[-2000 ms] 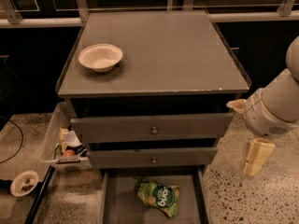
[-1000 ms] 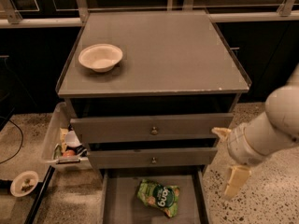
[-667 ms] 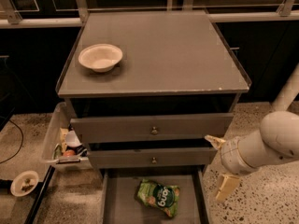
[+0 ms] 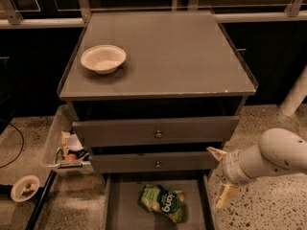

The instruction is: Pick green rice chip bag from bottom drawer and place on counter

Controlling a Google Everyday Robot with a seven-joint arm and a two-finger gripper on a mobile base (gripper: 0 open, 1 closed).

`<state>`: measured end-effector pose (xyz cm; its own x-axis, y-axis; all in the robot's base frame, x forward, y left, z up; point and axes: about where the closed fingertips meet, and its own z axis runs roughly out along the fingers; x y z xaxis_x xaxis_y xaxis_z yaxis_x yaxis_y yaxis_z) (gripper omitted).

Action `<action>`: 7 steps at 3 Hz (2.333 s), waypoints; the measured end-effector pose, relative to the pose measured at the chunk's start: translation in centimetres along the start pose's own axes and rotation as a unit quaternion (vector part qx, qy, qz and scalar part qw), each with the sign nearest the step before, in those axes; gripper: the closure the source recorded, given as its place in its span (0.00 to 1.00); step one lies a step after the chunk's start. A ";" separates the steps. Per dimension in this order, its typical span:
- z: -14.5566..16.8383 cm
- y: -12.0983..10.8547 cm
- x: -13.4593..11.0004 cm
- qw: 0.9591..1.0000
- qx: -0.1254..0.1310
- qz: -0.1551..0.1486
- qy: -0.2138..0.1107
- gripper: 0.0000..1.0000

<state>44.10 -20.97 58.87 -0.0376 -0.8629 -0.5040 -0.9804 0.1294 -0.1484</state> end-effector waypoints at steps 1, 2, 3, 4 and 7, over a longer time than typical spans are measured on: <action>1.8 0.3 0.8 0.999 0.001 0.027 -0.021 0.00; 6.3 0.0 2.5 0.995 0.019 0.069 -0.066 0.00; 12.1 -0.5 4.3 0.990 0.023 0.097 -0.098 0.00; 17.3 -0.2 5.0 0.989 0.016 0.095 -0.112 0.00; 29.7 0.1 6.5 0.992 -0.017 0.052 -0.110 0.00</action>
Offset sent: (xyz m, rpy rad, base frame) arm 0.0343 0.0150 -0.1490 0.3122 0.0184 -0.2474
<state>49.53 -12.09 30.31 -0.0987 -0.7180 -0.6890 -0.9795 0.1921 -0.0598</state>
